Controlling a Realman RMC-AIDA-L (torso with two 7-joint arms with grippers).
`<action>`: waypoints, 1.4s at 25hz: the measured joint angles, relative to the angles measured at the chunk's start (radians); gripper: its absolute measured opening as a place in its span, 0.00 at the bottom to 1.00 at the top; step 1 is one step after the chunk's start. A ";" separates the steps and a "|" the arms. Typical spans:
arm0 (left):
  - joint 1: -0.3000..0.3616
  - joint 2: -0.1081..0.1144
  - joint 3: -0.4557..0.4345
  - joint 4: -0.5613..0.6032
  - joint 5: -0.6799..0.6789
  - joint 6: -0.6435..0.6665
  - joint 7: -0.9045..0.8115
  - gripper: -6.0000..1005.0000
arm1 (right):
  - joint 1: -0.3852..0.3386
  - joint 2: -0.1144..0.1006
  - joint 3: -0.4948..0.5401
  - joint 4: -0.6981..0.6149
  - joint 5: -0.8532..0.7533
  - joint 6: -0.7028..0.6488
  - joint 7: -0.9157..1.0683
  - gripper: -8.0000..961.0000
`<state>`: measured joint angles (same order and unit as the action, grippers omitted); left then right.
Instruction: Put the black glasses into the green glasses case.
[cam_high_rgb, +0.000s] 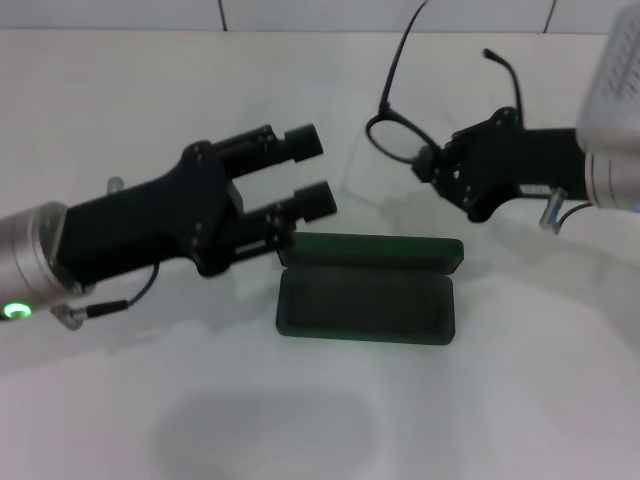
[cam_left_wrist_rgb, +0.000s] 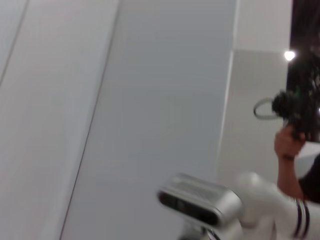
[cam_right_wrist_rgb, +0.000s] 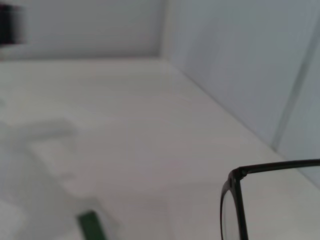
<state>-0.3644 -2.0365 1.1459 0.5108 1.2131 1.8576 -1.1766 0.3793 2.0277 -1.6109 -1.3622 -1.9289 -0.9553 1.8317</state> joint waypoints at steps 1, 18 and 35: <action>-0.011 0.003 -0.008 0.000 0.000 0.000 -0.029 0.63 | -0.015 -0.001 0.001 0.019 0.068 0.000 -0.079 0.12; -0.216 0.013 -0.008 0.000 0.074 0.039 -0.332 0.63 | -0.049 -0.005 0.220 0.646 0.767 -0.550 -1.153 0.12; -0.354 -0.038 -0.008 -0.011 0.199 -0.047 -0.468 0.63 | -0.020 -0.006 0.208 0.676 0.717 -0.552 -1.256 0.12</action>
<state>-0.7188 -2.0742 1.1383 0.5001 1.4125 1.8111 -1.6443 0.3595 2.0219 -1.4034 -0.6858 -1.2121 -1.5073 0.5752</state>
